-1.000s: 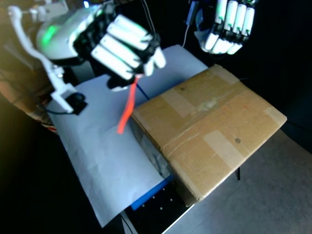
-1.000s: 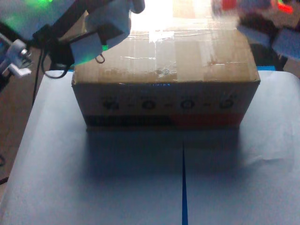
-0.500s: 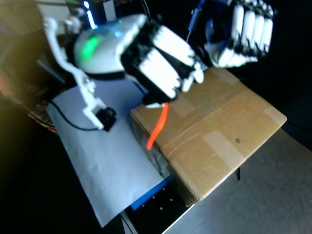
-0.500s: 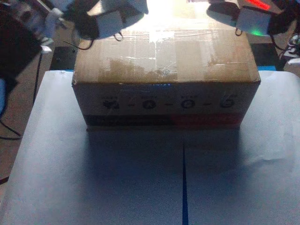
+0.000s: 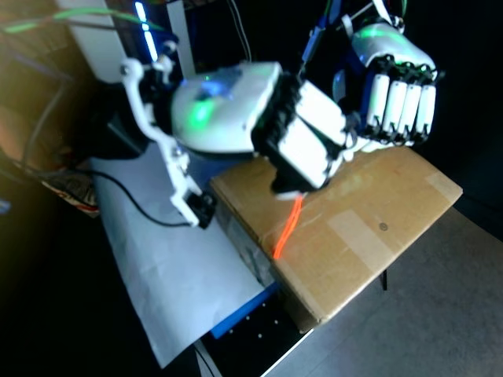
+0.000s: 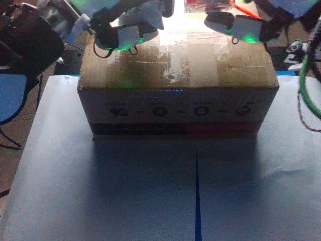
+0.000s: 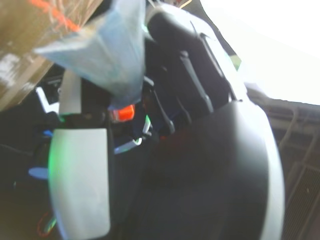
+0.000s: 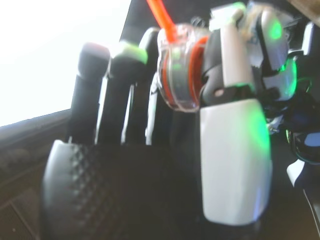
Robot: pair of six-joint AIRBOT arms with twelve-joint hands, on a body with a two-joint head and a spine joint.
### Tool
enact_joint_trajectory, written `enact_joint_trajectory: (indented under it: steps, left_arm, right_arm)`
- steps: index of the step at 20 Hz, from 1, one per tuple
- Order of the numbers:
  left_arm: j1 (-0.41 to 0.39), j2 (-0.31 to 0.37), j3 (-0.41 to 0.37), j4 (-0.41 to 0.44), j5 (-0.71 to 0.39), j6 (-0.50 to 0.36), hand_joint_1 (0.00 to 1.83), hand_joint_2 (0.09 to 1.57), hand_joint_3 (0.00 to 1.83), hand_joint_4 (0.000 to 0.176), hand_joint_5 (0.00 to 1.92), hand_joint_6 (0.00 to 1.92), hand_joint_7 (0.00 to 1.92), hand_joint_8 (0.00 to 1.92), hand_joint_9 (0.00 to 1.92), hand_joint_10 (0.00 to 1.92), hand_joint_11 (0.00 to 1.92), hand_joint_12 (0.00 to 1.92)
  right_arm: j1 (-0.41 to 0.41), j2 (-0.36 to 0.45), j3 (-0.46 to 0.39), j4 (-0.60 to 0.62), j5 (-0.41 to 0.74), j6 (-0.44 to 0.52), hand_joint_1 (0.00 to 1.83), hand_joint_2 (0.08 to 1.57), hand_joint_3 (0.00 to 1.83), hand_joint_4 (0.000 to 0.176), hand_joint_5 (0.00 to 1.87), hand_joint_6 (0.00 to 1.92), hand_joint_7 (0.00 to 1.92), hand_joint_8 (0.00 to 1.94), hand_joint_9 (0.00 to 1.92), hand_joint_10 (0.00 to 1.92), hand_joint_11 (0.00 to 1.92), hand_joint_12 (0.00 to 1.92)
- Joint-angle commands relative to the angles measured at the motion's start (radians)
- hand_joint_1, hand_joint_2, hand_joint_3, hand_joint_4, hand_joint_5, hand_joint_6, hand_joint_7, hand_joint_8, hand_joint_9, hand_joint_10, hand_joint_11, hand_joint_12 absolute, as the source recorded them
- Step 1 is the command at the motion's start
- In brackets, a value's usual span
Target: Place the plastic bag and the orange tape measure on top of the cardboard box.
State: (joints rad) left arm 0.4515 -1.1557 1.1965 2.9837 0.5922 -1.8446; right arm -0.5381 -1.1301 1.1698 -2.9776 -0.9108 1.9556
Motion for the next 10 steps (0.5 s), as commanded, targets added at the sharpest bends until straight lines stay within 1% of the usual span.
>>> enact_joint_trajectory:
  steps: [1,2,3,4,5,6,7,8,9,10]
  left_arm:
    - [-0.024,-0.006,0.007,0.028,0.103,0.000,1.37,1.16,0.00,0.000,0.76,1.06,0.90,1.10,0.92,1.35,0.85,1.47]
    - [-0.024,-0.014,0.017,0.028,0.093,0.000,1.37,1.15,0.00,0.000,0.77,1.07,0.93,1.08,0.91,1.33,0.77,1.49]
    - [-0.024,-0.020,0.024,0.028,0.088,-0.001,1.37,1.16,0.00,0.000,0.75,1.08,0.92,1.10,0.91,1.33,0.78,1.49]
    - [-0.024,-0.021,0.025,0.028,0.087,-0.001,1.37,1.16,0.00,0.000,0.74,1.12,0.90,1.12,0.90,1.35,0.78,1.49]
    - [-0.024,-0.024,0.028,0.028,0.083,-0.001,1.37,1.16,0.00,0.000,0.74,1.12,0.90,1.12,0.88,1.37,0.75,1.52]
    - [-0.024,-0.029,0.034,0.028,0.077,-0.001,1.36,1.17,0.00,0.000,0.73,1.13,0.89,1.15,0.86,1.38,0.73,1.54]
    - [-0.024,-0.032,0.038,0.028,0.071,-0.001,1.36,1.19,0.00,0.000,0.67,1.22,0.86,1.20,0.85,1.41,0.73,1.57]
    - [-0.024,-0.033,0.041,0.028,0.064,-0.001,1.36,1.19,0.00,0.000,0.67,1.24,0.86,1.19,0.82,1.43,0.66,1.62]
    - [-0.024,-0.033,0.043,0.028,0.060,-0.002,1.23,1.21,0.00,0.000,0.70,1.27,0.89,1.25,0.76,1.26,0.49,1.73]
    - [-0.024,-0.033,0.045,0.028,0.055,-0.002,1.18,1.21,0.00,0.000,0.73,1.30,0.85,1.28,0.67,1.24,0.33,1.85]
  right_arm:
    - [0.002,-0.006,0.005,-0.029,-0.117,0.000,1.38,1.14,0.00,0.000,0.87,0.92,0.92,1.18,0.92,1.35,0.95,1.55]
    - [-0.005,-0.009,0.011,-0.024,-0.117,0.000,1.38,1.13,0.00,0.000,0.88,0.91,0.92,1.17,0.93,1.34,0.95,1.52]
    - [-0.010,-0.009,0.015,-0.023,-0.116,0.000,1.38,1.14,0.00,0.000,0.87,0.93,0.92,1.17,0.92,1.36,0.95,1.54]
    - [-0.011,-0.009,0.016,-0.023,-0.116,0.000,1.38,1.13,0.00,0.000,0.89,0.95,0.96,1.10,0.91,1.35,0.90,1.59]
    - [-0.015,-0.009,0.019,-0.022,-0.116,0.000,1.38,1.12,0.00,0.000,0.90,0.96,0.97,1.10,0.90,1.33,0.86,1.62]
    - [-0.019,-0.009,0.023,-0.021,-0.114,0.000,1.38,1.12,0.00,0.000,0.88,0.98,0.97,1.10,0.92,1.31,0.87,1.61]
    - [-0.025,-0.009,0.026,-0.021,-0.113,0.000,1.38,1.13,0.00,0.000,0.82,1.05,0.94,1.11,0.95,1.29,0.96,1.53]
    - [-0.030,-0.011,0.029,-0.021,-0.113,0.000,1.38,1.14,0.00,0.000,0.80,1.08,0.93,1.12,0.96,1.28,0.99,1.49]
    - [-0.035,-0.014,0.031,-0.021,-0.113,0.000,1.38,1.14,0.00,0.000,0.79,1.09,0.92,1.12,0.96,1.28,0.99,1.46]
    - [-0.044,-0.020,0.037,-0.015,-0.112,0.000,1.37,1.16,0.00,0.000,0.76,1.07,0.89,1.18,0.93,1.36,0.98,1.53]
